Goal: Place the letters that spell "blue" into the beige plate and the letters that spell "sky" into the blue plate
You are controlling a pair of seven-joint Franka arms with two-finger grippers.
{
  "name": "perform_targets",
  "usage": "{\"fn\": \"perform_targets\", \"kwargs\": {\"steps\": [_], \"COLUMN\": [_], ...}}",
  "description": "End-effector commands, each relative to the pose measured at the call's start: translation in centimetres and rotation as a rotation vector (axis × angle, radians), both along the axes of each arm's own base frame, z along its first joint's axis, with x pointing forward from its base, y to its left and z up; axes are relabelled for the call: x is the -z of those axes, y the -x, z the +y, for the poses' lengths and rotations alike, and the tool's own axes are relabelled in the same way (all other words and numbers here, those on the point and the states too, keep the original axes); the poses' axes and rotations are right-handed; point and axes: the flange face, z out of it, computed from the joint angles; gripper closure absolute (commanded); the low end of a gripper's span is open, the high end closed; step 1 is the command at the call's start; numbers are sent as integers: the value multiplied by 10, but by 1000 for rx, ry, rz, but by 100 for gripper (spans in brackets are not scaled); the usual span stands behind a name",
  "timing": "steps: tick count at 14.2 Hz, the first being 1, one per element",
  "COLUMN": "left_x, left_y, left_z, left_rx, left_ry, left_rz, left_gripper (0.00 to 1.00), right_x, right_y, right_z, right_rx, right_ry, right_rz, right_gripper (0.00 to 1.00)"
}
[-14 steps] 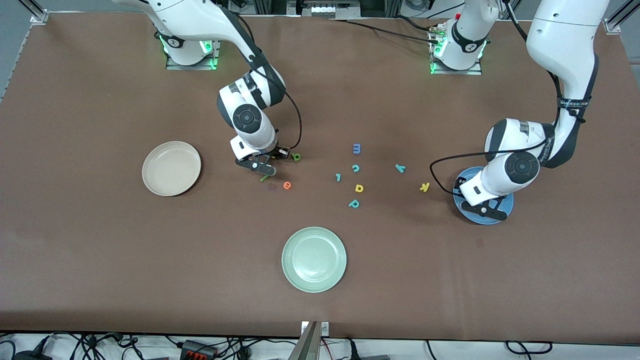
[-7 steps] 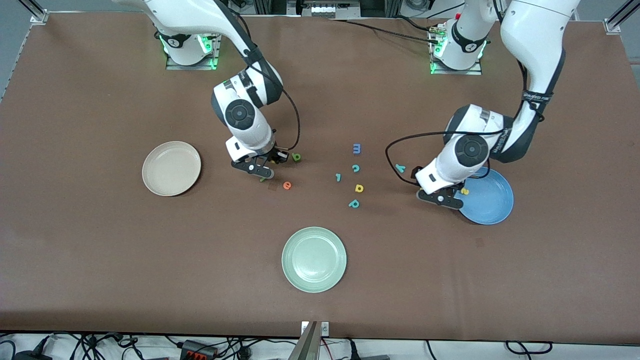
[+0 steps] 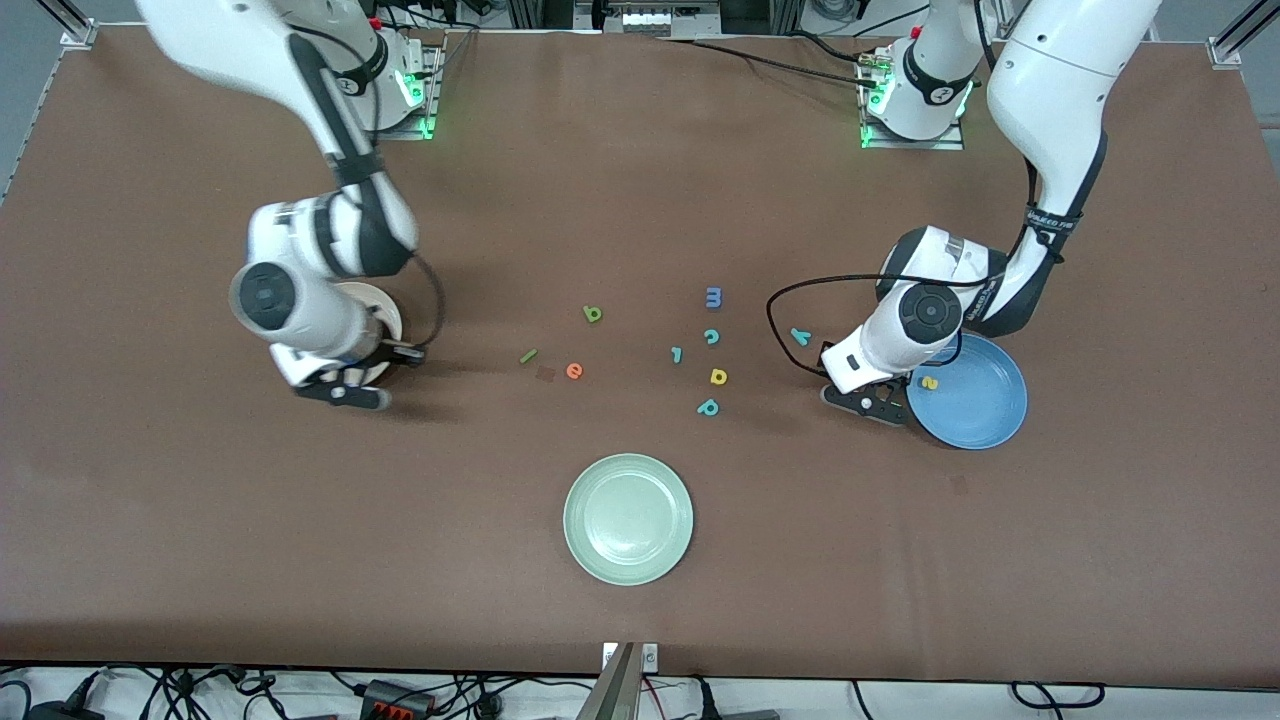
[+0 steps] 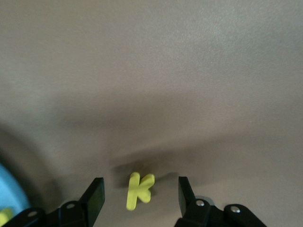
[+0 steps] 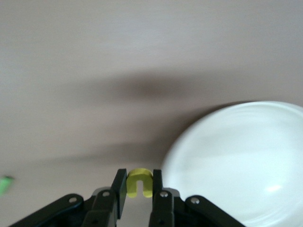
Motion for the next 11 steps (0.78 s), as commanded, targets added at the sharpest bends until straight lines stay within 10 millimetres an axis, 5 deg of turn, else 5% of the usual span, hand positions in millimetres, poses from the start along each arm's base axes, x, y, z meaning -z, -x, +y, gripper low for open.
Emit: {"fn": "perform_targets", "kwargs": {"steps": [1,4,5,7,11], "left_x": [8,4,-1,-10,-60], "left_y": [4,3,2,2,-12], "left_z": [4,5,5,6,10], "left_rx": [27,28,32,47,34], "left_ry": [6,3,2,-10,-53], "left_rz": [-16,-17,-22,-9,6], "left_gripper": [44,72,77,85,85], "right_x": [3,23,29,33,-8], "right_y": [15,26,27,24,-9], "right_z": [-45,-75,-79,-82,-31], "right_rx": [-41,-40,-37,-24,-34], "right_ry": [-28,-30,-27,-25,-22], "right_rz": [63,97,107,110,21], "right_gripper": [84,81,71,0,0]}}
